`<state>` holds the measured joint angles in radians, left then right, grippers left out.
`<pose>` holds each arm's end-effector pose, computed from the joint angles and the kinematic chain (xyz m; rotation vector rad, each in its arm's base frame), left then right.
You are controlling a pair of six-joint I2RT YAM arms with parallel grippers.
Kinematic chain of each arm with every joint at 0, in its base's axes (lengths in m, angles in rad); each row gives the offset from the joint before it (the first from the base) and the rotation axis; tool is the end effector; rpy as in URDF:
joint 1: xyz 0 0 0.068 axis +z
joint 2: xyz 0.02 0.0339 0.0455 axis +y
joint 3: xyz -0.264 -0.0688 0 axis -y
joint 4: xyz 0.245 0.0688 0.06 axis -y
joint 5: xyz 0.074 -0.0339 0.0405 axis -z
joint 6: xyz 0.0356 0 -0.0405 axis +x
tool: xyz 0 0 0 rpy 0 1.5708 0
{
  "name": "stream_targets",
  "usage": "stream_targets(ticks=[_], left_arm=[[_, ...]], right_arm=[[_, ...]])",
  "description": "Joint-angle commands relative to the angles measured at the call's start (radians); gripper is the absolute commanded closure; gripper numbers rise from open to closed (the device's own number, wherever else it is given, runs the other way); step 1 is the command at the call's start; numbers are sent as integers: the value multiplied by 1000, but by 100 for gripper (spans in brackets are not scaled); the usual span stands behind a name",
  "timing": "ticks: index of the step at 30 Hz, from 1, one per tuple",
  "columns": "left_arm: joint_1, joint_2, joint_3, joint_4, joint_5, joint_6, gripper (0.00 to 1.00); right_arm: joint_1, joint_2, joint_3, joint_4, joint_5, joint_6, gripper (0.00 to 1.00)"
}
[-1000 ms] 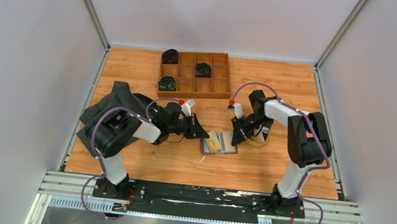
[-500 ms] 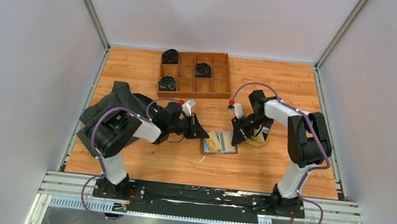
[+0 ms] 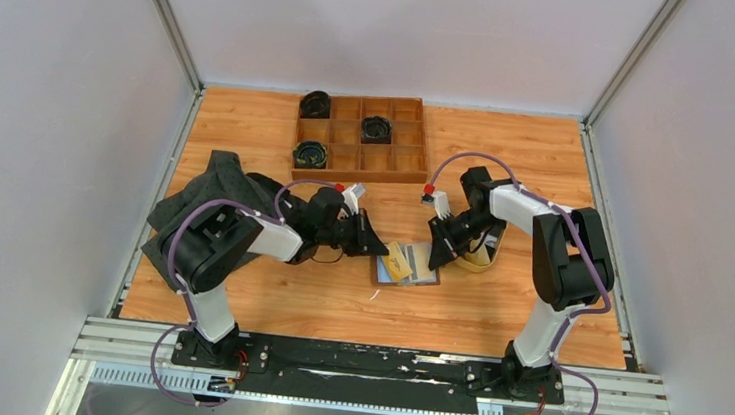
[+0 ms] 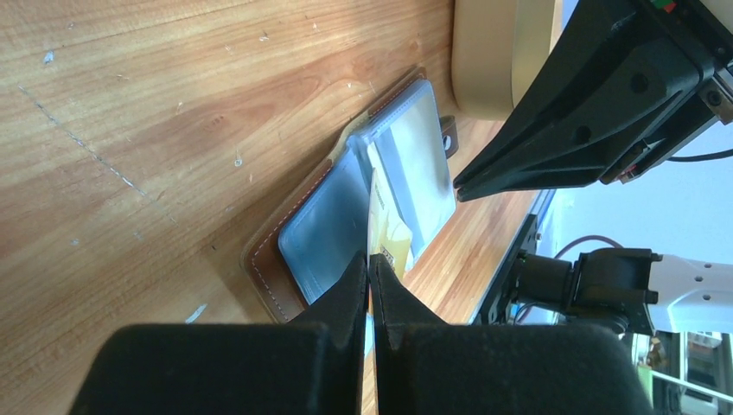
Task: Put the credit cards into the card holder
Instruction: Insert the credit card into the card holder.
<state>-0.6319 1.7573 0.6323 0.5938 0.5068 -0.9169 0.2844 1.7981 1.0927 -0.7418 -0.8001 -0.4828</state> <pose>0.2475 -0.2026 0.1245 0.0111 2.3851 -1.3810 0.2972 0.1135 0.1595 -1.0861 2.5005 1.1300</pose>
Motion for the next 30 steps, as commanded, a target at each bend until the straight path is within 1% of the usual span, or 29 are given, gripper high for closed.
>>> stream_targets(ticks=[1,12,17,22,30], left_arm=[[-12,23,28,-50,-28,37,100],[-33,89,88,-51,-3,26,100],[-32,69,76,-51,-13,28,100],[-34,133,122,-51,53,21,100],[-33,146,128,-51,69,18,100]], right_arm=[[-14,-18,2,-7,2,12,89],[-14,-18,2,-7,4,11,89],[-14,-18,1,-7,1,12,88],[-14,-23,1,-7,1,10,89],[-14,-22,3,-7,0,11,88]])
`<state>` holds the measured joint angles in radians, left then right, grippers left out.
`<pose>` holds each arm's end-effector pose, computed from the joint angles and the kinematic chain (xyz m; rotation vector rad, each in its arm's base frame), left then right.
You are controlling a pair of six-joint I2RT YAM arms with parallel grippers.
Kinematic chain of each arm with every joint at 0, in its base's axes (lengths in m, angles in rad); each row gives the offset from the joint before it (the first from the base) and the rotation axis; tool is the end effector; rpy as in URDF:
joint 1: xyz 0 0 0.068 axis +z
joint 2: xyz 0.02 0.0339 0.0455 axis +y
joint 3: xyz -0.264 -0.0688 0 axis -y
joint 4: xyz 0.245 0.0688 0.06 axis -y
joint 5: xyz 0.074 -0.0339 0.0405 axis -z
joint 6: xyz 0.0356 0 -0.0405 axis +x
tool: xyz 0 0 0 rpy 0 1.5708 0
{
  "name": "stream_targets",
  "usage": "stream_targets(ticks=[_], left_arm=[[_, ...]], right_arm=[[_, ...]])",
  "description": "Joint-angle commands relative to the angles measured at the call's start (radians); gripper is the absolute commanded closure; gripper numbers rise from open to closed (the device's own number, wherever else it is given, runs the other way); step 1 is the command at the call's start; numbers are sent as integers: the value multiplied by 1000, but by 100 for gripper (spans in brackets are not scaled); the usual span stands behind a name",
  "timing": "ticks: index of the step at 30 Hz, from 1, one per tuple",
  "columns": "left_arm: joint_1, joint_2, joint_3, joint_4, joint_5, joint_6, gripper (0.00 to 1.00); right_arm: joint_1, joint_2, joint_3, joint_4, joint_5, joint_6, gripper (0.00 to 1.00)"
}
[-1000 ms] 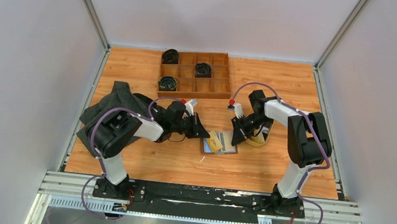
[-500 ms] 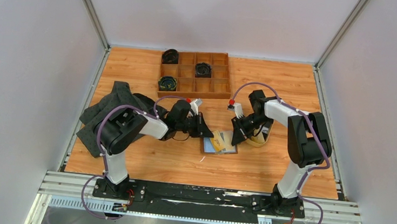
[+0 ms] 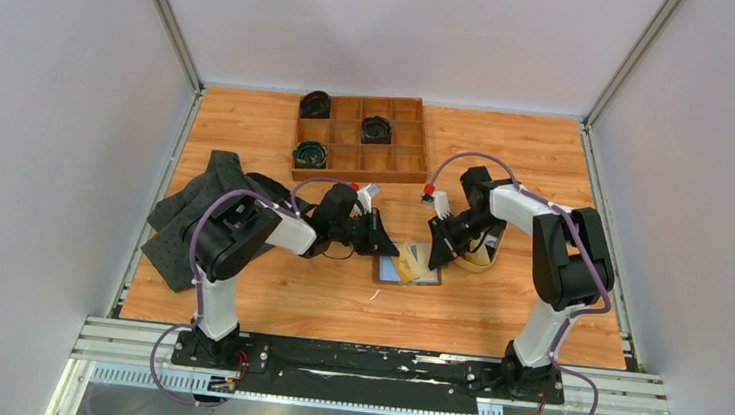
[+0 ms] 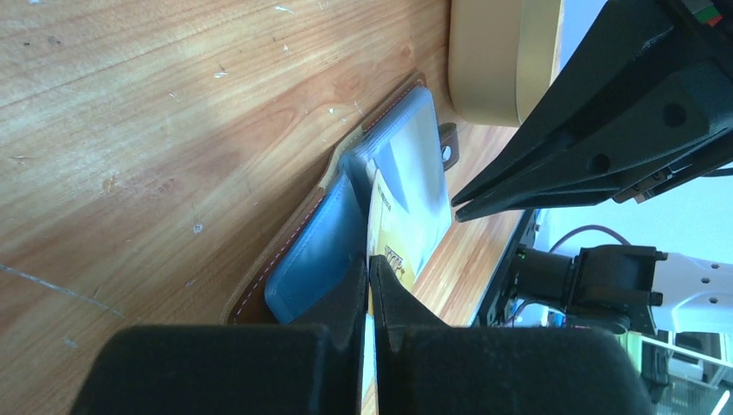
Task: Put the credit cards into the card holder
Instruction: Insert the credit card into the card holder.
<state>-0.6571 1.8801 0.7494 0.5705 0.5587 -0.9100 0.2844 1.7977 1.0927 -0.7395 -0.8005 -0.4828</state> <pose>0.2634 -0.2271 0.1135 0.0753 2.4329 -1.4271 0.2974 0.1136 0.1597 -1.0866 2.4977 1.1293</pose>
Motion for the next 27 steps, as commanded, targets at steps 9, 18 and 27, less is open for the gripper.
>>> stream_targets(ticks=[9,18,27], left_arm=[[-8,34,25,-57,32,18,100],[-7,21,43,-128,43,47,100],[-6,45,61,-146,99,42,100]], right_arm=[[-14,-33,1,-9,-7,7,88],[-14,-30,0,-9,-1,8,88],[-14,-29,-2,-4,3,11,88]])
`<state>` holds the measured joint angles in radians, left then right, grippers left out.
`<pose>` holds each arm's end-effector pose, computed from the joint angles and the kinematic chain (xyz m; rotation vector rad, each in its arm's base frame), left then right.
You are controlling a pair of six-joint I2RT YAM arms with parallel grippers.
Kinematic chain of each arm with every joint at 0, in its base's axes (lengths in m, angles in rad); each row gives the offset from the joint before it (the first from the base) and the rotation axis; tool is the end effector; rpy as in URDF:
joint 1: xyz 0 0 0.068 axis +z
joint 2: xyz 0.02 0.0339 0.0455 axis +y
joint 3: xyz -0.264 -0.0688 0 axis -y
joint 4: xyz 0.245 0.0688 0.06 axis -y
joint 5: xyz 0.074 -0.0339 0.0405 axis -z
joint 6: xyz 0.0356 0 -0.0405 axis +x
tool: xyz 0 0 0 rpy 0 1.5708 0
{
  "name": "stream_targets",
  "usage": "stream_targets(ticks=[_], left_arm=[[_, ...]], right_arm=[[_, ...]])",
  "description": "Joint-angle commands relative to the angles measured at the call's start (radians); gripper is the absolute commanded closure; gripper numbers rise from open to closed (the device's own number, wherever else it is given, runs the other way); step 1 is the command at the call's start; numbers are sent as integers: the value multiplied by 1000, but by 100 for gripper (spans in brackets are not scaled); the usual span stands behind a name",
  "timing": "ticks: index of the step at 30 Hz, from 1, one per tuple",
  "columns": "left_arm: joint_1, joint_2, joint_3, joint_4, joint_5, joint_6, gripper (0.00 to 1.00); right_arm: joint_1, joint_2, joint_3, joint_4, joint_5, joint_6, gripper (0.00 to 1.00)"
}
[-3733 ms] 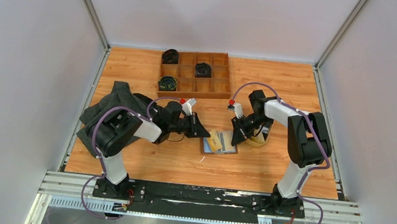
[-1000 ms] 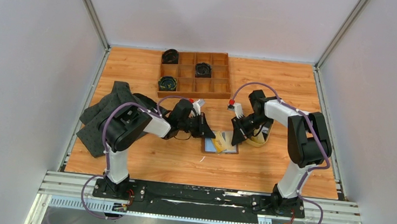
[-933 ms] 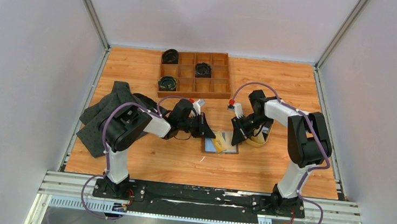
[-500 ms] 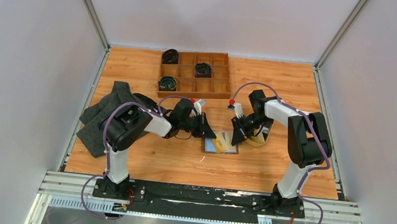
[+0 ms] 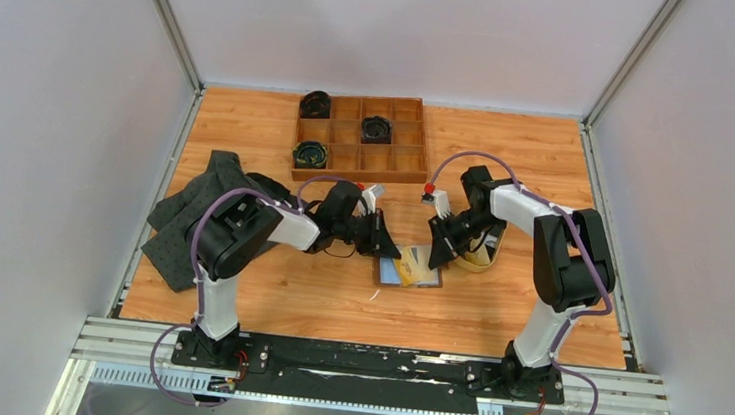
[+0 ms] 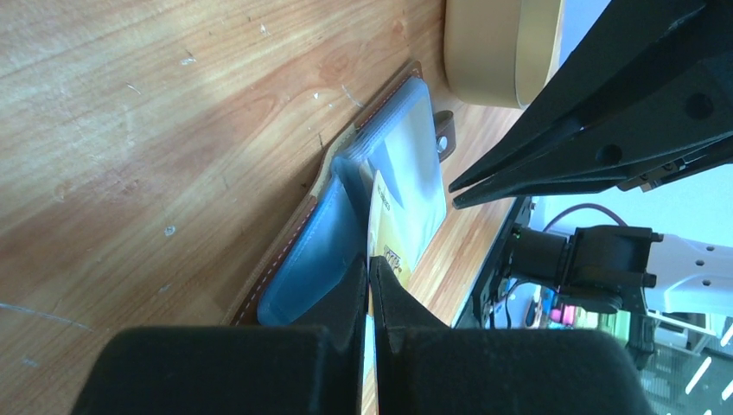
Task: Put the credit cards into the card holder
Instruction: Insert the credit card into the card holder.
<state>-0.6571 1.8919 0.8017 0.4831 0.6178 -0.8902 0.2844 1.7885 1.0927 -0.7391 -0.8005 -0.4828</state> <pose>0.2680 -0.2328 0.1157 0.1215 2.4872 -1.4583 0.2970 0.1134 0.1624 -1.0886 2.4884 1.1247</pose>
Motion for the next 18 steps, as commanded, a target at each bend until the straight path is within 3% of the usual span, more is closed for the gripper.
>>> stream_targets(ticks=[1,18], left_arm=[[-6,33,8,-60,45,22,100],[-5,65,53,-150,99,41,100]], right_arm=[[-13,-19,-1,-4,6,11,88],[-7,28,-17,42,107,44,88]])
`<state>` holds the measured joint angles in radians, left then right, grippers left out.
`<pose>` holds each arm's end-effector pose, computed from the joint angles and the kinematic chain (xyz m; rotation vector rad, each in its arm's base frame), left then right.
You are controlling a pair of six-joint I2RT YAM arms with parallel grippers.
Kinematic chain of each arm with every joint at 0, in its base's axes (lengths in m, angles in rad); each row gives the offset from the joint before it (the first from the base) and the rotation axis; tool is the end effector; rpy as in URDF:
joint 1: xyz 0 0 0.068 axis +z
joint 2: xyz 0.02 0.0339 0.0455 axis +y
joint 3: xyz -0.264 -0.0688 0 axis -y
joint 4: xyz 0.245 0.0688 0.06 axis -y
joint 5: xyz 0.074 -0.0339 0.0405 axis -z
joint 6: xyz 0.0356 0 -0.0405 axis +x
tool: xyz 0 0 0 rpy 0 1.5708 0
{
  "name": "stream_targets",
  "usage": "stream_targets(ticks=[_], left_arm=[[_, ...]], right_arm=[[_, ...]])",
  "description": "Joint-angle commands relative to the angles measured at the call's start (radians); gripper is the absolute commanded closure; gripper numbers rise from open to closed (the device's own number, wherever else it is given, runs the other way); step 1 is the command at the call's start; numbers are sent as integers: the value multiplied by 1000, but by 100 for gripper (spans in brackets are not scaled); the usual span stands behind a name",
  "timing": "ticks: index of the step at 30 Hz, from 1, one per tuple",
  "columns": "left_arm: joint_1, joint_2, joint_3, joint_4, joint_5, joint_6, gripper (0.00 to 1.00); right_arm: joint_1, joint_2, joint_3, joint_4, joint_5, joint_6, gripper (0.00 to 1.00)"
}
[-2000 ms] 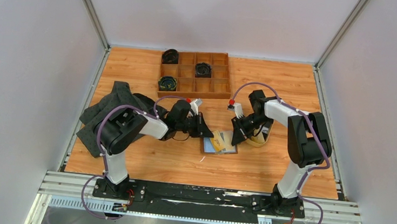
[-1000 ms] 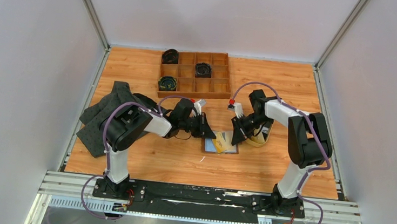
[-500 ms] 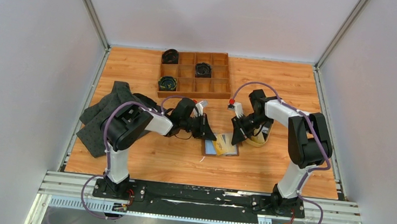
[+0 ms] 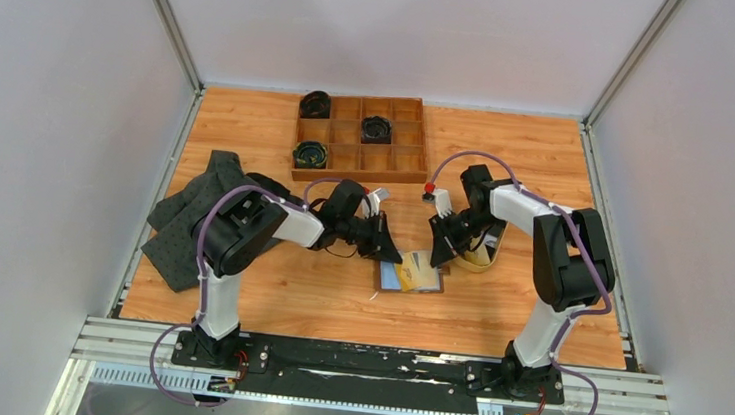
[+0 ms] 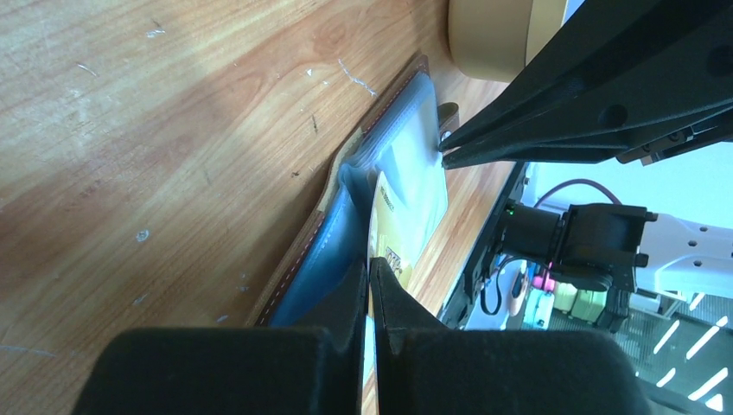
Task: Put the credit cards into the card holder
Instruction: Insert the credit card into the card holder.
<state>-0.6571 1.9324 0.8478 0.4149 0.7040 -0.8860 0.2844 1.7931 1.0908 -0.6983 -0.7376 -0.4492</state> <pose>0.2711 -0.2383 0.1091 0.1578 2.5674 -1.5210 0.3014 0.1130 0.1596 -1.0645 2.5195 1.0337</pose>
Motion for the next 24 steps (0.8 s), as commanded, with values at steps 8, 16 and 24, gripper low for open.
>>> stream_targets(ticks=[8,16,24], left_arm=[[-5,28,19,-106,21,49,100],[-6,38,32,-123,36,59,100],[-6,43,42,-153,43,76,100]], right_arm=[[3,32,-17,9,63,12,88],[6,40,-17,11,69,14,88],[10,41,-16,15,75,16,88]])
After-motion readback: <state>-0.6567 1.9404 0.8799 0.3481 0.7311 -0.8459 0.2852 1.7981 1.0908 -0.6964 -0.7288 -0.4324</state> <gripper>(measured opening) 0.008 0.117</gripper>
